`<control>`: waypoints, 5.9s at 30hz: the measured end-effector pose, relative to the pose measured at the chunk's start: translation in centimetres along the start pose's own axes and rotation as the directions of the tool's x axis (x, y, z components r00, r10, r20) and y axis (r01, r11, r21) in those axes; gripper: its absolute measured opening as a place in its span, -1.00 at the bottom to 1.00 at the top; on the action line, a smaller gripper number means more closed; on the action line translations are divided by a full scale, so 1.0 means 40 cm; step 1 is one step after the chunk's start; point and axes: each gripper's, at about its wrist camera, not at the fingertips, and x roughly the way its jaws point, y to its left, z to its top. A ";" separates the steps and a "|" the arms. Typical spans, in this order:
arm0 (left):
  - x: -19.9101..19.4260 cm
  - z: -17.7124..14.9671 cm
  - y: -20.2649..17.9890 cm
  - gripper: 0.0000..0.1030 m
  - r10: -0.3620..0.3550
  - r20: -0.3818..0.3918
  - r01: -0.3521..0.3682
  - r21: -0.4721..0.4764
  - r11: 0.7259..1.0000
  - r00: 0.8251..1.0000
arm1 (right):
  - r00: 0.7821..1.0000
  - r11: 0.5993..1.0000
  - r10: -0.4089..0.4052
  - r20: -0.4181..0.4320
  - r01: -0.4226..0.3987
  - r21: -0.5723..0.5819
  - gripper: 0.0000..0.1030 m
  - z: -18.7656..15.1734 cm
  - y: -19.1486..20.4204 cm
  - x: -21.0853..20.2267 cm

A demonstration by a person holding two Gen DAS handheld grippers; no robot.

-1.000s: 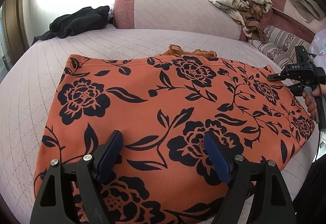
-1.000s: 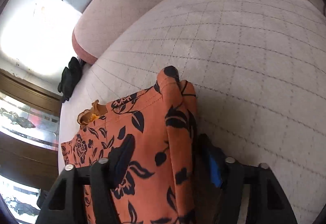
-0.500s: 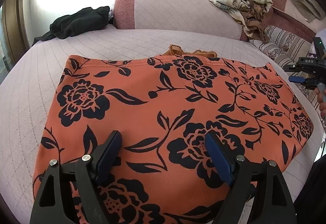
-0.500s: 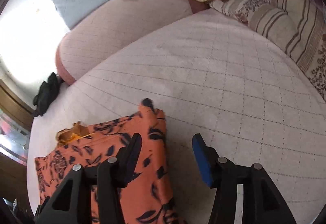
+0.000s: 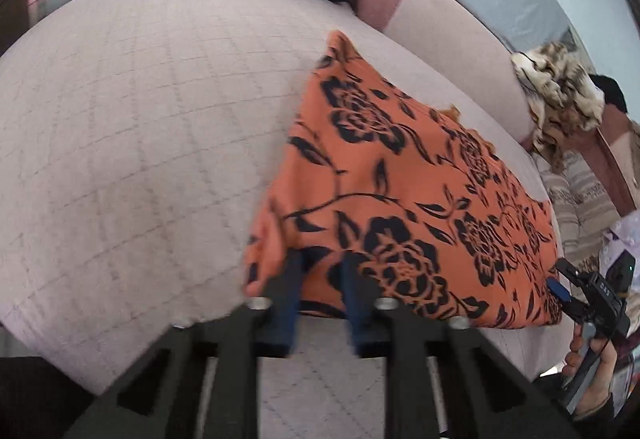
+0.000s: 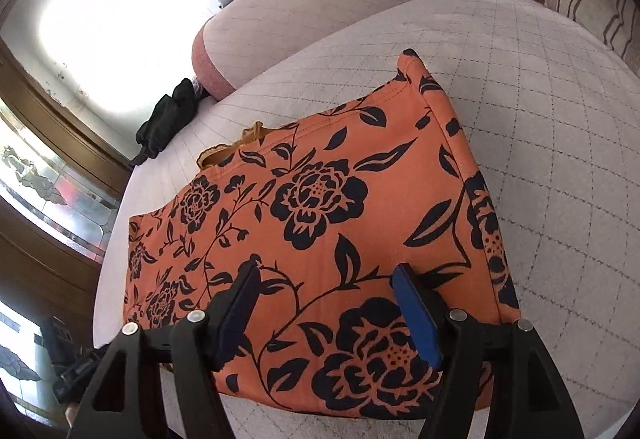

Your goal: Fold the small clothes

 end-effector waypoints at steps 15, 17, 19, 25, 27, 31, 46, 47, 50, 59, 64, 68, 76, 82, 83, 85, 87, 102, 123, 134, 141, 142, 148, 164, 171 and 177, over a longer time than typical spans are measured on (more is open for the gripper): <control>0.035 0.225 -0.071 0.43 -0.024 0.062 0.018 0.092 0.996 0.998 | 0.992 0.990 0.122 0.033 -0.124 0.073 0.40 -0.001 -0.037 -0.004; 0.094 0.291 -0.073 0.42 0.001 0.029 -0.004 0.095 0.996 1.000 | 0.991 0.989 0.127 0.032 -0.129 0.069 0.40 -0.001 -0.037 -0.003; 0.157 0.341 -0.073 0.23 0.018 -0.016 -0.016 0.104 0.994 1.000 | 0.991 0.989 0.133 0.030 -0.135 0.062 0.40 -0.002 -0.037 -0.002; 0.265 0.449 -0.043 -0.32 0.172 -0.016 -0.170 0.096 0.981 0.985 | 0.989 0.988 0.144 0.020 -0.145 0.052 0.40 0.001 -0.040 0.003; 0.256 0.465 -0.036 -0.32 0.248 0.024 -0.249 0.081 0.965 0.969 | 0.989 0.988 0.147 0.018 -0.148 0.054 0.40 0.004 -0.041 0.005; 0.204 0.442 -0.027 -0.35 0.235 0.046 -0.238 0.081 0.968 0.971 | 0.989 0.987 0.150 0.019 -0.151 0.057 0.46 0.010 -0.037 0.013; 0.100 0.072 -0.242 0.53 0.099 0.139 -0.144 0.362 0.921 0.985 | 0.985 0.984 0.168 0.044 -0.170 0.052 0.49 0.006 -0.023 -0.015; 0.139 0.061 -0.238 0.52 0.133 0.100 -0.161 0.374 0.913 0.986 | 0.984 0.983 0.167 0.053 -0.170 0.062 0.49 0.007 -0.031 -0.022; 0.140 0.033 -0.247 0.53 0.144 0.168 -0.205 0.437 0.876 0.975 | 0.982 0.961 0.176 0.062 -0.185 0.206 0.36 0.003 -0.113 -0.016; 0.139 0.037 -0.230 0.58 0.112 0.181 -0.180 0.419 0.890 0.977 | 0.981 0.969 0.190 0.049 -0.196 0.154 0.45 0.108 -0.056 -0.002; 0.143 0.040 -0.231 0.59 0.104 0.178 -0.171 0.420 0.891 0.978 | 0.978 0.928 0.207 0.014 -0.200 0.314 0.46 0.195 -0.133 0.092; 0.147 0.040 -0.234 0.65 0.107 0.184 -0.177 0.418 0.891 0.977 | 0.974 0.948 0.224 0.028 -0.225 0.224 0.47 0.254 -0.079 0.074; 0.153 0.042 -0.237 0.68 0.108 0.186 -0.178 0.419 0.890 0.977 | 0.978 0.930 0.201 0.056 -0.209 0.302 0.51 0.340 -0.152 0.155; 0.154 0.040 -0.239 0.71 0.114 0.193 -0.187 0.421 0.887 0.975 | 0.985 0.933 0.162 0.058 -0.172 0.316 0.56 0.359 -0.168 0.182; 0.154 0.040 -0.239 0.71 0.114 0.192 -0.187 0.421 0.887 0.975 | 0.979 0.935 0.180 0.097 -0.200 0.294 0.56 0.355 -0.151 0.152; 0.156 0.041 -0.241 0.71 0.117 0.194 -0.190 0.418 0.888 0.974 | 0.971 0.941 0.195 0.136 -0.225 0.252 0.56 0.330 -0.116 0.091; 0.157 0.040 -0.243 0.71 0.118 0.196 -0.192 0.415 0.889 0.973 | 0.970 0.949 0.207 0.128 -0.231 0.214 0.56 0.284 -0.080 0.033; 0.130 0.035 -0.232 0.71 0.103 0.173 -0.164 0.394 0.904 0.980 | 0.983 0.954 0.178 0.053 -0.186 0.237 0.63 -0.023 -0.039 -0.094; 0.122 0.047 -0.225 0.71 0.086 0.145 -0.132 0.353 0.926 0.986 | 0.995 0.927 0.095 0.042 -0.104 0.361 0.66 -0.184 -0.042 -0.095; 0.078 0.046 -0.233 0.71 0.044 0.216 -0.115 0.329 0.937 0.975 | 0.988 0.850 0.067 0.141 -0.130 0.511 0.68 -0.122 -0.161 -0.084; 0.088 0.030 -0.290 0.71 0.079 0.179 -0.139 0.355 0.924 0.981 | 0.982 0.848 0.072 0.175 -0.152 0.507 0.68 -0.096 -0.170 -0.062; 0.096 0.025 -0.295 0.71 0.097 0.168 -0.152 0.355 0.922 0.981 | 0.982 0.852 0.073 0.176 -0.153 0.501 0.68 -0.096 -0.170 -0.059; 0.131 -0.002 -0.318 0.71 0.196 0.137 -0.234 0.375 0.897 0.971 | 0.981 0.872 0.077 0.177 -0.152 0.465 0.68 -0.088 -0.160 -0.047; 0.156 -0.059 -0.382 0.71 0.259 0.121 -0.286 0.441 0.851 0.958 | 0.974 0.864 0.125 0.191 -0.201 0.462 0.66 -0.100 -0.182 -0.050; 0.152 -0.054 -0.383 0.71 0.269 0.106 -0.287 0.442 0.850 0.957 | 0.973 0.861 0.129 0.193 -0.207 0.465 0.66 -0.103 -0.186 -0.052; 0.094 -0.054 -0.407 0.71 0.199 0.177 -0.257 0.426 0.867 0.964 | 0.973 0.863 0.126 0.193 -0.203 0.462 0.66 -0.106 -0.182 -0.055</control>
